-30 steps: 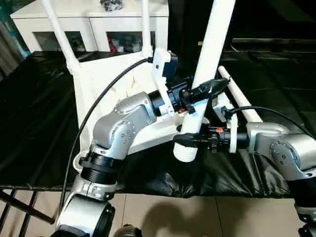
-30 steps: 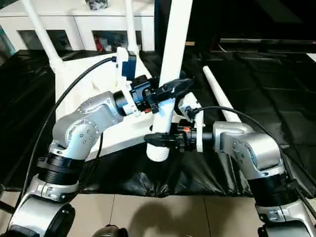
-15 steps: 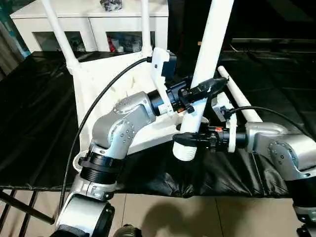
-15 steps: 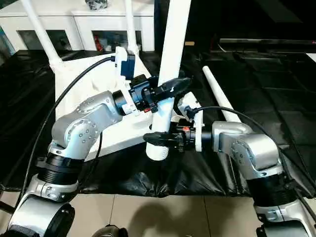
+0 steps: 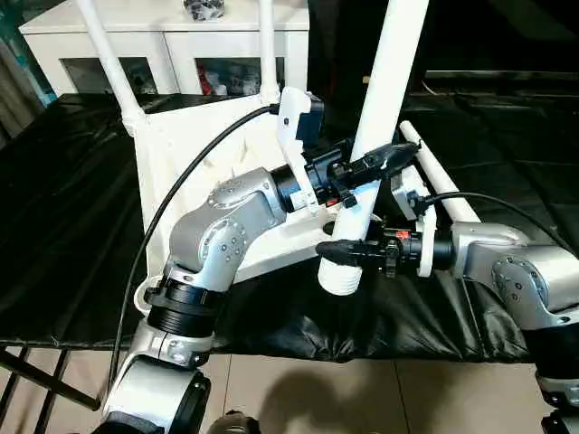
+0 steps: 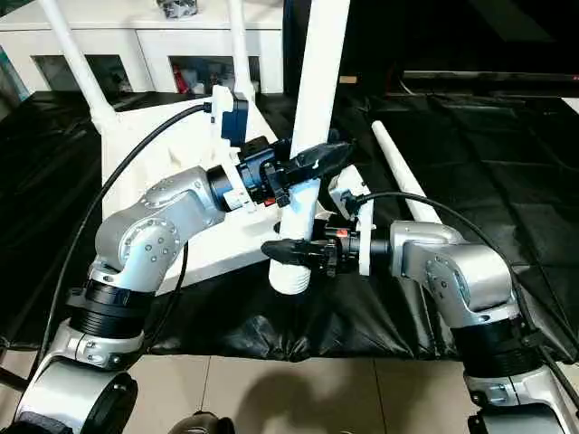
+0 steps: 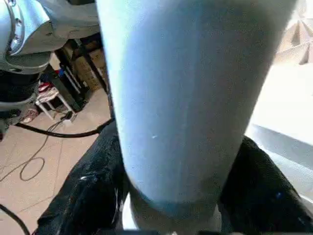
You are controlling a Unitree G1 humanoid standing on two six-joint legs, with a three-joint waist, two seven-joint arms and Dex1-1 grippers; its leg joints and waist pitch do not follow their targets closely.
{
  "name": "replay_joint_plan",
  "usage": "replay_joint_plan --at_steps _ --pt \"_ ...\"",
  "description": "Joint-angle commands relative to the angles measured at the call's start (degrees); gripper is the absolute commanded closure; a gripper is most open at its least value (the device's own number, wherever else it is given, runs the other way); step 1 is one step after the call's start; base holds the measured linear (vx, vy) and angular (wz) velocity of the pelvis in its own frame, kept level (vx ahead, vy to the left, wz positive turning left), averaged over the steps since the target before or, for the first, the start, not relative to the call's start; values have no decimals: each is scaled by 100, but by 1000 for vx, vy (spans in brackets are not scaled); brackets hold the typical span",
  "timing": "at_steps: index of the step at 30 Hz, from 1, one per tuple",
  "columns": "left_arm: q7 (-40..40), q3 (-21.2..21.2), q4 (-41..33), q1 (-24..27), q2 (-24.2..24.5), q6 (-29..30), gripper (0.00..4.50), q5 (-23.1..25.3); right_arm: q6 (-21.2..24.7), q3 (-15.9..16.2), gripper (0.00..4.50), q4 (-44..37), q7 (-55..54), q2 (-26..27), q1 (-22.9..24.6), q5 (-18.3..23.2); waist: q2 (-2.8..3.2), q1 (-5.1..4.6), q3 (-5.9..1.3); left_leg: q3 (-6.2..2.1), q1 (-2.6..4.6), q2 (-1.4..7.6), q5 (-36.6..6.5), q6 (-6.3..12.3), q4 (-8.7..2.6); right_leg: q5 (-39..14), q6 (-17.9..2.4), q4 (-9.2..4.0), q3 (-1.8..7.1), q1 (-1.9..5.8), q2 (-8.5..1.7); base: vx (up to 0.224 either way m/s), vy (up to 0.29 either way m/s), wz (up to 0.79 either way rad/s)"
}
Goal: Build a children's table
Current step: Insert table leg to table base
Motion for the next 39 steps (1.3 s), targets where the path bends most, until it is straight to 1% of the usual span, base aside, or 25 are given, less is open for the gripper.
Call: replay_joint_plan --at_steps 1,2,3,5,6,8,9,10,18,21,22,23,25,27,28,30,31,33,34,35,37,38,39 --pt "-42 2 -129 -71 11 21 266 10 56 5 182 -136 80 -43 19 65 -128 13 -440 -76 196 201 -926 185 -345 -601 -1363 -430 209 235 -278 0 0 0" --pt "-38 -1 -133 -69 5 32 266 4 67 20 199 -153 93 -46 38 74 -123 12 -440 -79 194 203 -916 190 -347 -590 -1369 -429 209 235 -279 0 0 0" --pt "-38 -1 -134 -68 4 33 266 4 68 22 199 -155 94 -46 39 74 -128 11 -442 -77 193 200 -910 190 -343 -582 -1371 -429 208 236 -278 0 0 0" --pt "-38 -5 -132 -72 2 37 266 6 78 34 219 -155 99 -44 43 87 -129 11 -440 -76 196 199 -946 176 -345 -635 -1372 -435 208 234 -279 0 0 0" --pt "-38 -5 -132 -72 2 37 266 6 79 35 219 -155 99 -44 43 88 -125 14 -439 -79 199 203 -949 169 -350 -645 -1372 -431 208 235 -280 0 0 0" --pt "-43 -4 -135 -73 5 42 266 2 85 46 243 -154 105 -43 41 94 -129 11 -437 -77 195 200 -952 169 -348 -646 -1368 -435 209 234 -280 0 0 0" --pt "-45 -4 -134 -73 6 42 266 1 87 48 243 -154 110 -43 41 92 -125 13 -438 -77 200 201 -961 167 -348 -669 -1363 -438 209 231 -281 0 0 0" --pt "-46 -5 -134 -73 6 42 266 1 88 48 253 -154 112 -42 41 91 -127 14 -436 -77 198 201 -964 166 -347 -676 -1363 -441 210 232 -284 0 0 0" --pt "-71 -12 -135 -67 19 50 266 14 77 37 260 -121 131 -13 37 73 -126 13 -439 -79 195 202 -936 176 -349 -625 -1364 -432 207 234 -278 0 0 0" --pt "-7 -36 -144 -38 9 -30 266 102 67 30 260 -126 127 -14 52 74 -129 12 -440 -79 196 201 -940 175 -346 -628 -1366 -433 209 234 -280 0 0 0" --pt "10 -27 -150 -29 -2 2 210 81 63 27 260 -128 122 -14 60 71 -127 12 -438 -77 193 199 -941 177 -347 -634 -1366 -433 208 235 -279 0 0 0" --pt "-13 -9 -169 -19 -6 74 196 9 60 25 260 -131 119 -12 66 69 -129 14 -440 -76 195 198 -932 179 -344 -631 -1364 -434 210 235 -281 0 0 0" --pt "6 58 -191 -5 -37 171 196 -109 41 13 260 -134 103 -1 80 64 -124 12 -440 -78 195 202 -926 183 -346 -621 -1375 -430 209 233 -280 0 0 0" --pt "142 97 -101 -4 -90 -262 153 133 7 -20 261 -136 57 36 101 65 -116 16 -441 -83 197 204 -946 185 -345 -634 -1373 -436 206 232 -281 0 0 0" --pt "211 127 -58 -9 -122 -407 151 207 -6 -28 261 -138 47 48 105 65 -129 8 -438 -85 189 206 -970 186 -346 -627 -1359 -453 209 241 -281 0 0 0" --pt "72 136 -75 -2 -129 -597 151 204 -25 -71 261 -148 -8 100 113 84 -122 10 -441 -83 190 203 -970 178 -348 -635 -1344 -446 209 240 -285 0 0 0" --pt "72 136 -75 -2 -129 -597 151 204 -25 -71 261 -148 -8 100 113 84 -123 12 -441 -85 195 205 -975 176 -351 -646 -1341 -447 208 234 -283 0 0 0" --pt "154 367 -141 -72 -289 -668 151 -28 -88 -115 261 -133 -31 128 108 78 -116 11 -439 -82 193 207 -971 168 -352 -611 -1361 -440 208 235 -282 0 0 0" --pt "273 517 -134 -149 -378 -791 151 -86 -115 -150 261 -106 -47 142 97 77 -108 12 -439 -82 189 204 -983 153 -347 -590 -1390 -437 207 239 -285 0 0 0" --pt "363 623 -121 -212 -435 -917 151 -94 -136 -177 261 -86 -62 156 93 75 -115 15 -438 -84 192 209 -1014 152 -349 -594 -1409 -448 207 241 -291 0 0 0" --pt "505 849 -36 -382 -525 -1128 151 -182 -205 -250 261 -53 -114 209 100 75 -117 18 -438 -89 192 208 -1059 156 -350 -645 -1383 -451 206 244 -294 0 0 0" --pt "728 1105 89 -568 -582 -1247 151 -328 -282 -326 261 -42 -195 293 110 75 -93 24 -439 -90 191 202 -1072 150 -349 -675 -1375 -446 201 242 -296 0 0 0" --pt "744 1124 100 -583 -585 -1259 151 -336 -290 -332 261 -42 -201 299 112 74 -84 21 -437 -89 188 199 -1091 141 -347 -687 -1368 -449 202 237 -292 0 0 0"
